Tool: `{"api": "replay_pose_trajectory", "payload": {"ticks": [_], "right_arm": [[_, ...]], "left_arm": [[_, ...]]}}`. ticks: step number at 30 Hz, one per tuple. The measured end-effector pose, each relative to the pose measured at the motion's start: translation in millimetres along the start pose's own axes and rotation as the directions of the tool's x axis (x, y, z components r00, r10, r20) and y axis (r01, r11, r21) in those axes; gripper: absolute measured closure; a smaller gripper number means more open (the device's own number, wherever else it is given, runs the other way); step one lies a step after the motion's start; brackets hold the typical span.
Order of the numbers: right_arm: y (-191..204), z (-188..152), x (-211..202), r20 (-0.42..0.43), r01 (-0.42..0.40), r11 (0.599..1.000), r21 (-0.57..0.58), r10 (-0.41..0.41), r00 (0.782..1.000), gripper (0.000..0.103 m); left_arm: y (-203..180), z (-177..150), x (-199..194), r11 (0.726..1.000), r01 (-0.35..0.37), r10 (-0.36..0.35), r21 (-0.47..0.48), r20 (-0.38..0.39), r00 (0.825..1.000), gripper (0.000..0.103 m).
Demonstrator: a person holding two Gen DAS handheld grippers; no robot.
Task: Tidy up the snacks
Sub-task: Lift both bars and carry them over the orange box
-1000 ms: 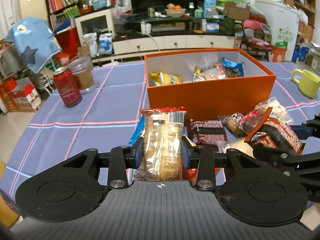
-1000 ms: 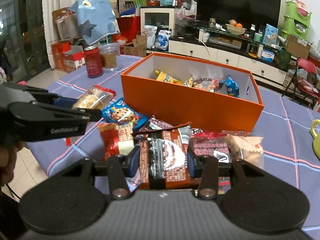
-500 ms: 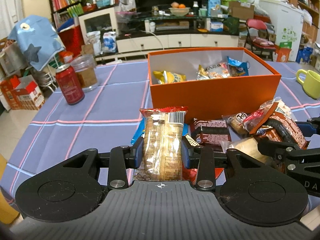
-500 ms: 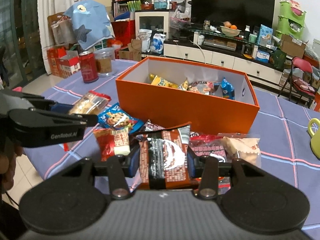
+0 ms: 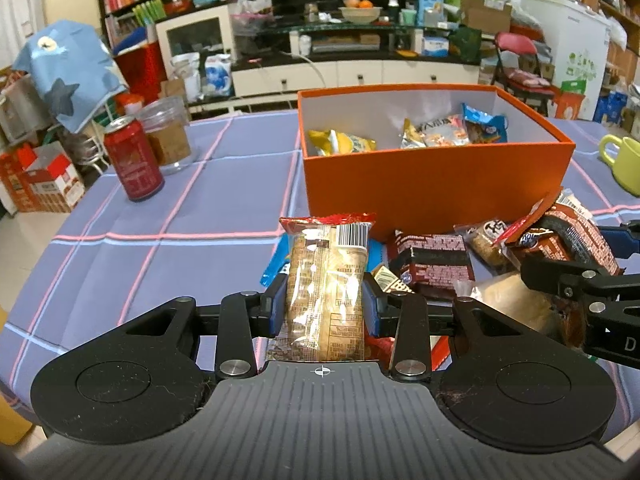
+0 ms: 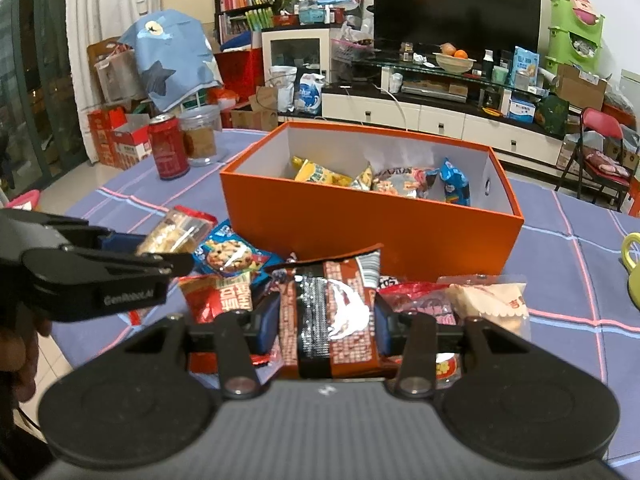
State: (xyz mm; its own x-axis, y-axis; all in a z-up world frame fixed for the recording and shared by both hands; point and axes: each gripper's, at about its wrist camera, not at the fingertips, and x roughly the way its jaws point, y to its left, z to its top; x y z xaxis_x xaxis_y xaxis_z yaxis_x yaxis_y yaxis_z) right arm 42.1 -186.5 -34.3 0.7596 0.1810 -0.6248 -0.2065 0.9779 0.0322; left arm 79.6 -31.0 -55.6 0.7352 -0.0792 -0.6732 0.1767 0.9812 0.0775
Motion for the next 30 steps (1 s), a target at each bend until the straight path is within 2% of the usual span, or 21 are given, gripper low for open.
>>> {"api": "replay_pose_trajectory", "payload": {"ticks": [9,15,22,27,30], "right_arm": [[3,-1,-1,0.003,-0.003,1.0,-0.003,0.003,1.0,0.058],[1,4,-6,0.028,-0.003,1.0,0.02,0.003,1.0,0.058],[-15,41,-17,0.112,0.002,0.997,0.081,-0.011,0.994,0.058],[-50,77,-11,0.171,0.045,0.987,0.153,-0.071,0.983,0.058],[-74,97,1,0.198,0.05,0.975,0.217,-0.095,0.976,0.057]], "left_arm": [[-1,1,-2,0.999,-0.038,0.037,0.007,0.01,0.999,0.097],[2,14,-10,0.999,-0.031,0.032,-0.022,0.045,0.998,0.097],[4,63,-10,0.997,-0.012,0.021,-0.08,0.113,0.993,0.097],[15,109,8,0.989,0.001,0.022,-0.148,0.155,0.988,0.097],[15,128,28,0.988,0.01,0.013,-0.153,0.152,0.988,0.097]]}}
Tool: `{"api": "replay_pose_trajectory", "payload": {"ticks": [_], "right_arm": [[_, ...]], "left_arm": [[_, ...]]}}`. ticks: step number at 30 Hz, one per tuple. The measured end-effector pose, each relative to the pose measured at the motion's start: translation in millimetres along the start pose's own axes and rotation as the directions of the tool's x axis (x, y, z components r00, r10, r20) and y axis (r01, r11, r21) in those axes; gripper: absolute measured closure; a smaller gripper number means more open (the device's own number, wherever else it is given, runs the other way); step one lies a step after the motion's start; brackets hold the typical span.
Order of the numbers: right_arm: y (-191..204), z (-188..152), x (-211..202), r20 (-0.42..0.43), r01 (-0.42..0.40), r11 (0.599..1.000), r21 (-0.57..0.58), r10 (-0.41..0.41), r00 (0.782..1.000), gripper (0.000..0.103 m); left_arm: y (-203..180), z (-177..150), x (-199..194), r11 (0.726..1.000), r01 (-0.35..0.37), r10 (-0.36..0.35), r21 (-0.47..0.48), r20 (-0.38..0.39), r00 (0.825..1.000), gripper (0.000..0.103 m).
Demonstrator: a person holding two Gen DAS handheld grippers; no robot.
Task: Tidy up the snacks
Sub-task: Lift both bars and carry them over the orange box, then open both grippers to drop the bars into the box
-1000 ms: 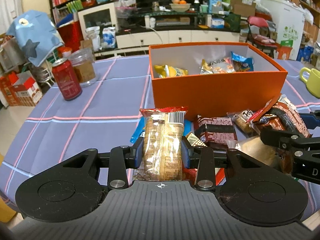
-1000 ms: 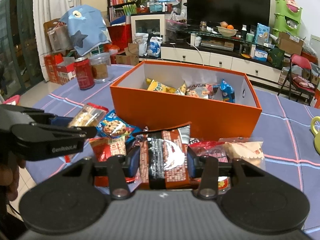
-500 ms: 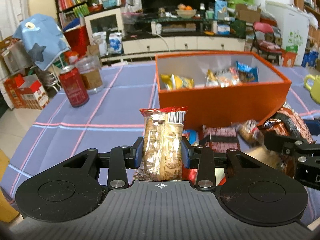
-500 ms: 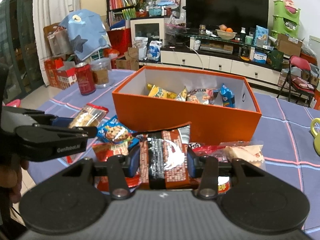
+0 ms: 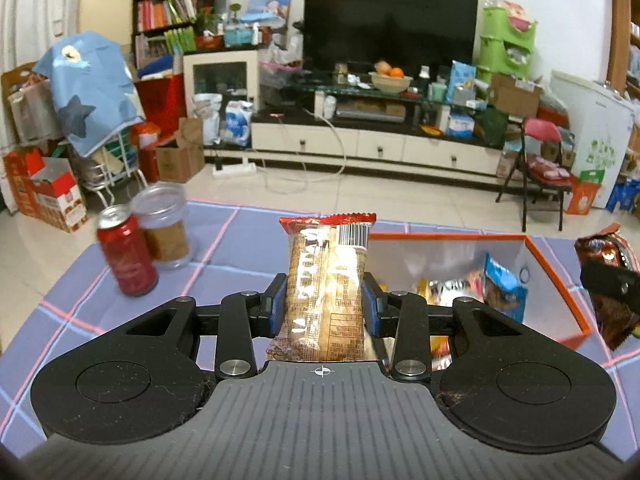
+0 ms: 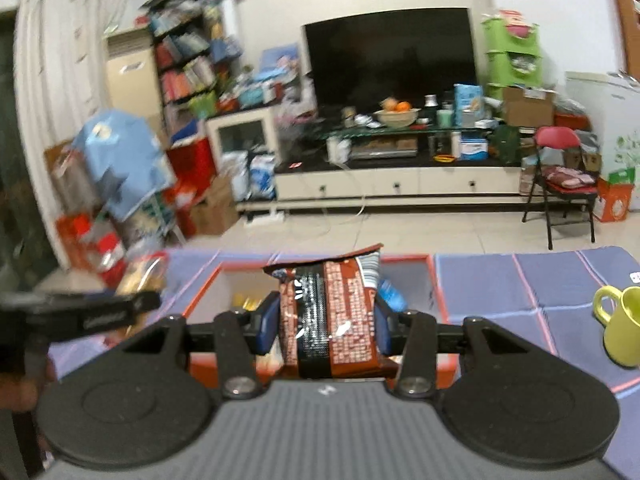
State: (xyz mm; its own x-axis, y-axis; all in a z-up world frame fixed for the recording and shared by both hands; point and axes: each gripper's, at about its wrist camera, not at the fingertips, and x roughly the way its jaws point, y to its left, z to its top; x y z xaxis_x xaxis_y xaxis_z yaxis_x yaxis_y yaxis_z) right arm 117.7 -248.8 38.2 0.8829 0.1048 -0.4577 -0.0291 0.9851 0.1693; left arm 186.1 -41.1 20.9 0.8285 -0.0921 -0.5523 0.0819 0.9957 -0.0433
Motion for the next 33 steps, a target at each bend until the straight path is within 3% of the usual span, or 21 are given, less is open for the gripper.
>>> {"api": "replay_pose_trajectory", "payload": {"ticks": [5,13,28,30,31,32,33], "right_arm": [[-18,13,42,-0.011,0.033,0.999,0.021,-0.033,0.999,0.057],[-33,-4,91,-0.094,0.058,0.998,0.016,-0.056,0.994,0.057],[-31,-4,82,-0.077,0.066,0.998,-0.003,-0.066,0.995,0.057],[-30,-6,87,-0.088,0.069,0.998,-0.008,-0.069,0.994,0.055],[-32,-9,88,-0.096,0.07,0.998,-0.011,-0.07,0.993,0.048],[-30,-11,88,-0.089,0.072,0.997,-0.012,-0.073,0.993,0.042],[-30,-11,86,-0.076,0.075,0.997,-0.016,-0.076,0.994,0.039]], "left_arm": [[-14,-2,42,1.0,0.014,-0.015,-0.01,-0.056,0.998,0.097],[-40,-16,82,0.999,-0.012,0.017,0.046,-0.115,0.993,0.097],[-48,-21,83,0.996,-0.027,0.036,0.08,-0.115,0.993,0.097],[-49,-22,87,0.996,-0.015,0.027,0.092,-0.121,0.992,0.094],[-48,-23,87,0.996,-0.008,0.02,0.094,-0.122,0.992,0.076],[-48,-23,87,0.995,-0.006,0.018,0.097,-0.121,0.993,0.049],[-46,-22,82,0.995,-0.003,0.013,0.104,-0.1,0.995,0.041]]}}
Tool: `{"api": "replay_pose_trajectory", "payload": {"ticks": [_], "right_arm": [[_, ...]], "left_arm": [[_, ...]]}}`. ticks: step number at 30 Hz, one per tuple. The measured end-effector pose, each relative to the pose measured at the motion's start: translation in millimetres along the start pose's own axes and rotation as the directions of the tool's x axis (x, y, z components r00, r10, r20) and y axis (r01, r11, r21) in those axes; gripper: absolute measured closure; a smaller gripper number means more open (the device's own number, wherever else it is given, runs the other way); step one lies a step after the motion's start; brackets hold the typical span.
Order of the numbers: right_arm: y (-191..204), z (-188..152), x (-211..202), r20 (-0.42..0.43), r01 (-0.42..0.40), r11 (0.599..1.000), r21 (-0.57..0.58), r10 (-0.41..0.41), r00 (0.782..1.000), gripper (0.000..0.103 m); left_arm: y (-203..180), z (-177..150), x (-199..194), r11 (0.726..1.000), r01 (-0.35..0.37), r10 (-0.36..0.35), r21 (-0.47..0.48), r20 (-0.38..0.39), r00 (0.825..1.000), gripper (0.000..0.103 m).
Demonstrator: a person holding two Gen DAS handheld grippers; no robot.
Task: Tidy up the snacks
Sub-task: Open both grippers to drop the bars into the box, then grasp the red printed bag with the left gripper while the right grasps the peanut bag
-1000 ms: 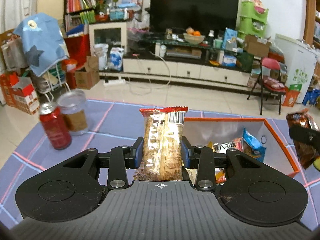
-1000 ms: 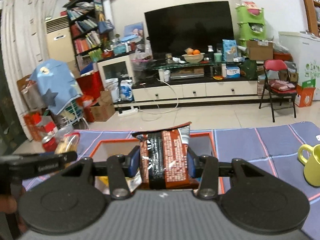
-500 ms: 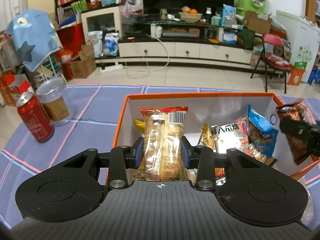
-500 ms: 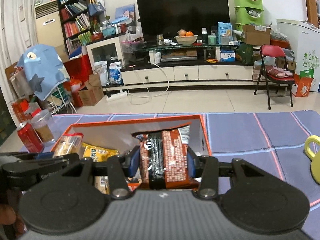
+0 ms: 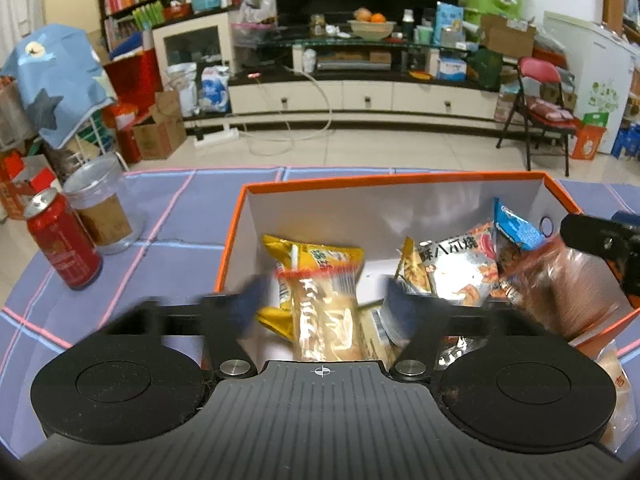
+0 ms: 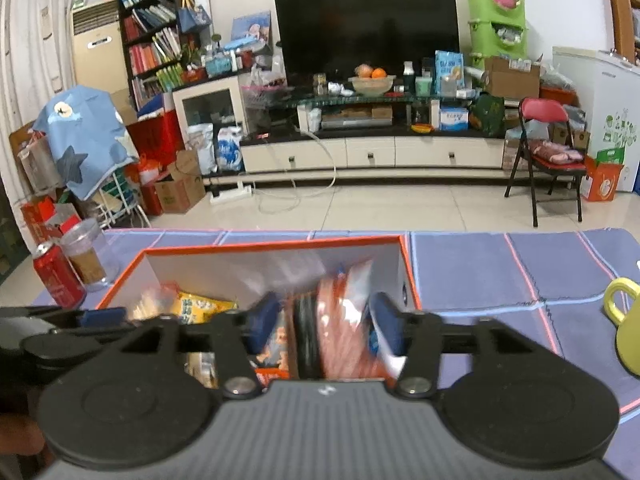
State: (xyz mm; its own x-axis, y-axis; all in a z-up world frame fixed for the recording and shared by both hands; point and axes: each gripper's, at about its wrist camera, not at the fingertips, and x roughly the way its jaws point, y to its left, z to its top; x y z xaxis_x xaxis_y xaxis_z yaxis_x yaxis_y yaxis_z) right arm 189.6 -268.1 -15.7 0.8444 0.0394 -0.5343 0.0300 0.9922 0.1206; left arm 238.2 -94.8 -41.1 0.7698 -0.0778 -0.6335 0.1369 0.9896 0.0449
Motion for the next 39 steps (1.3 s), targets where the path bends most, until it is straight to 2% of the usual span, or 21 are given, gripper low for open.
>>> {"api": "replay_pose_trajectory", "payload": {"ticks": [1,4,8,9,11,12,14,17,21,23,29,32,35,39], "right_arm": [[0,1,-3,0.015,0.002,1.0,-0.011,-0.002,1.0,0.04],[-8,5,-20,0.066,0.014,1.0,-0.015,-0.013,0.998,0.039],[-22,8,-55,0.118,0.022,1.0,0.003,-0.022,0.993,0.038],[-25,5,-66,0.132,0.02,1.0,0.001,-0.02,0.991,0.036],[-30,-4,-87,0.15,0.028,1.0,-0.011,-0.026,0.988,0.03],[-33,-12,-96,0.149,0.029,0.999,-0.024,-0.025,0.988,0.024],[-37,-32,-108,0.129,0.039,0.997,-0.067,-0.03,0.991,0.023],[-51,-63,-106,0.055,0.084,0.993,-0.089,-0.079,0.995,0.022],[-73,-88,-80,-0.064,0.047,0.997,-0.062,-0.05,0.997,0.019],[-78,-96,-69,-0.102,-0.006,1.0,-0.031,0.002,0.995,0.019],[-59,-104,-42,-0.154,-0.055,0.991,-0.118,0.037,0.987,0.018],[-53,-106,-22,-0.206,-0.041,0.989,-0.141,0.011,0.978,0.018],[-59,-114,-2,-0.279,0.002,0.993,-0.119,-0.036,0.96,0.017],[-61,-116,0,-0.285,-0.004,0.994,-0.111,-0.028,0.958,0.017]], "left_arm": [[2,1,-6,1.0,0.0,0.0,0.009,0.024,1.0,0.036],[11,5,-23,1.0,-0.005,0.004,0.011,0.06,0.998,0.036],[38,5,-52,0.997,0.023,-0.016,-0.073,0.086,0.996,0.036],[45,3,-60,0.995,0.019,-0.011,-0.094,0.092,0.996,0.035],[57,-5,-76,0.992,0.005,0.008,-0.125,0.102,0.995,0.026],[64,-13,-83,0.989,-0.008,0.022,-0.144,0.1,0.995,0.024],[75,-28,-94,0.984,-0.033,0.049,-0.177,0.085,0.995,0.02],[87,-60,-104,0.971,-0.068,0.077,-0.229,0.029,0.997,0.02],[89,-96,-109,0.955,-0.068,0.058,-0.29,-0.046,0.997,0.02],[85,-106,-110,0.95,-0.08,0.063,-0.302,-0.064,0.996,0.02],[60,-115,-100,0.958,-0.076,0.049,-0.275,-0.105,0.993,0.02],[56,-117,-96,0.958,-0.054,0.021,-0.282,-0.116,0.993,0.02],[52,-122,-90,0.956,-0.071,0.035,-0.285,-0.13,0.991,0.02],[47,-127,-85,0.937,-0.069,0.019,-0.342,-0.148,0.989,0.02]]}}
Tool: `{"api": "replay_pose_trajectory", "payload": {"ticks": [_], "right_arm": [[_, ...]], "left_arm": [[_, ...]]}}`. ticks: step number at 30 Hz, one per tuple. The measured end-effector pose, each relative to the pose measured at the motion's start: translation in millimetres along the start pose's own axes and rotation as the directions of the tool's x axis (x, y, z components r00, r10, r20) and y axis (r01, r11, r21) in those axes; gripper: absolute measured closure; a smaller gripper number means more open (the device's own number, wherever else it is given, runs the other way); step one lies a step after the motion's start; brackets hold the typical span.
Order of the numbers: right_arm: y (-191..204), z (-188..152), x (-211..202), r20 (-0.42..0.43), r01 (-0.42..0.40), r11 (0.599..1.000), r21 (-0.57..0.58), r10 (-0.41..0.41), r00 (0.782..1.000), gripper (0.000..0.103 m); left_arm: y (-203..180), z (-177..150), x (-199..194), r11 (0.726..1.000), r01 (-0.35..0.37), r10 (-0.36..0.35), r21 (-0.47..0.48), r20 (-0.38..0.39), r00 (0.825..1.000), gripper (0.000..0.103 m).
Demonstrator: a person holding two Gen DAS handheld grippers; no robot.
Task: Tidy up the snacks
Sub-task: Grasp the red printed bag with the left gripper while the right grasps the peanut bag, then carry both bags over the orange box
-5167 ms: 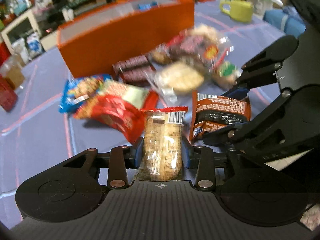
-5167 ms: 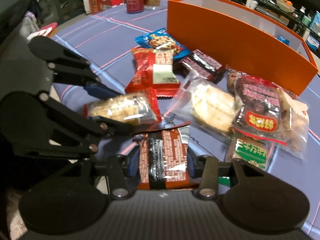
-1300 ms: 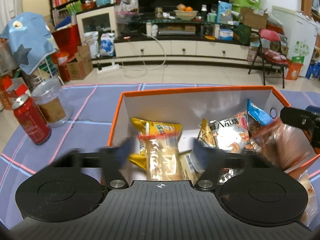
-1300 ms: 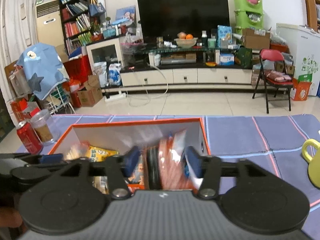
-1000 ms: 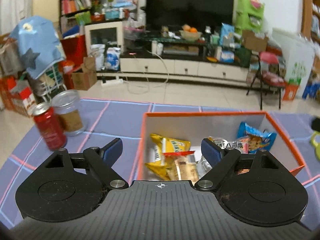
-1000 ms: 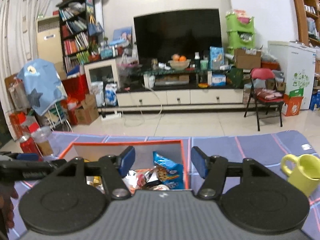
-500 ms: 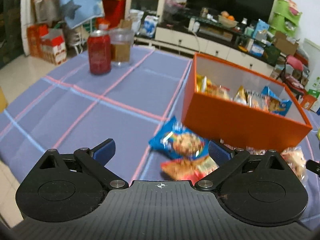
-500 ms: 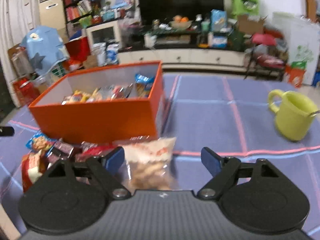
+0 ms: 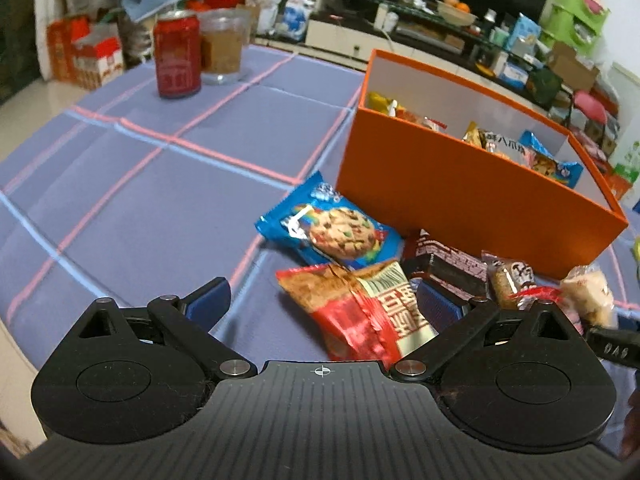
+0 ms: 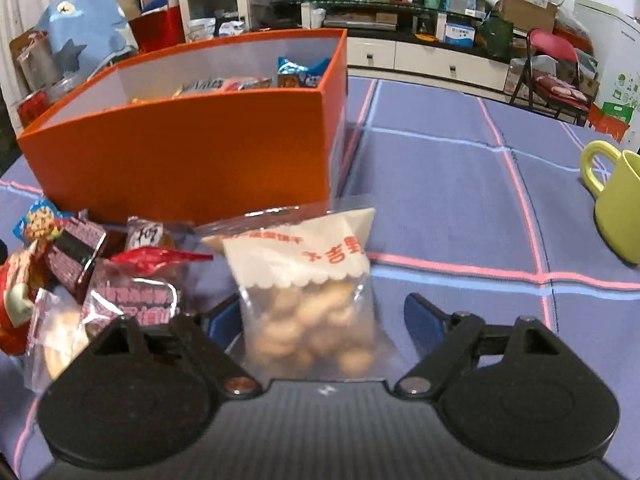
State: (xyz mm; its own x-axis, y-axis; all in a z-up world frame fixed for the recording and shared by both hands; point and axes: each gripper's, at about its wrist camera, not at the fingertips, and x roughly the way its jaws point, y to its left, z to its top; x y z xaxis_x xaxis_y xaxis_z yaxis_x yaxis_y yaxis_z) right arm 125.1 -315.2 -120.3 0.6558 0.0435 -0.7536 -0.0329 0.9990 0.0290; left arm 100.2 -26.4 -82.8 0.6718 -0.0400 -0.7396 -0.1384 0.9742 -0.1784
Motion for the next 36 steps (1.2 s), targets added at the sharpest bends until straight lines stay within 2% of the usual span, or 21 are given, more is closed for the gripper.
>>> {"api": "replay_pose_trajectory", "payload": {"ticks": [5,12,14,15,16,17,19,29,36], "right_arm": [[3,-3,0,0.01,0.017,1.0,-0.01,-0.017,1.0,0.017],[4,-7,-2,0.031,0.025,1.0,0.003,-0.025,0.999,0.018],[4,-6,-2,0.03,0.026,1.0,0.005,-0.026,0.999,0.022],[3,-5,-3,0.03,0.026,1.0,0.01,-0.026,0.999,0.03],[4,-5,-4,0.027,0.021,1.0,0.012,-0.021,0.999,0.042],[4,-3,-6,0.027,0.023,1.0,0.009,-0.024,0.999,0.044],[5,-3,-8,0.026,0.018,1.0,0.016,-0.018,0.999,0.047],[8,-5,-10,0.03,0.022,1.0,0.019,-0.023,0.999,0.047],[7,-4,-16,0.037,0.029,0.999,0.023,-0.03,0.999,0.052]], "left_arm": [[-7,-12,0,1.0,-0.001,0.001,-0.026,0.019,1.0,0.02],[-20,-20,22,1.0,-0.007,0.008,0.023,-0.053,0.999,0.022],[-16,-20,26,1.0,0.011,-0.011,0.007,-0.056,0.998,0.024],[-15,-19,25,1.0,0.014,-0.013,0.011,-0.057,0.998,0.027],[-15,-18,23,0.999,0.026,-0.025,0.02,-0.057,0.998,0.045],[-15,-18,20,0.999,0.044,-0.042,0.03,-0.059,0.997,0.071],[-17,-17,17,0.997,0.059,-0.055,0.054,-0.074,0.996,0.08],[-23,-18,17,0.988,0.05,-0.039,0.148,-0.072,0.997,0.085],[-29,-19,13,0.977,0.021,-0.011,0.212,-0.051,0.999,0.086]]}}
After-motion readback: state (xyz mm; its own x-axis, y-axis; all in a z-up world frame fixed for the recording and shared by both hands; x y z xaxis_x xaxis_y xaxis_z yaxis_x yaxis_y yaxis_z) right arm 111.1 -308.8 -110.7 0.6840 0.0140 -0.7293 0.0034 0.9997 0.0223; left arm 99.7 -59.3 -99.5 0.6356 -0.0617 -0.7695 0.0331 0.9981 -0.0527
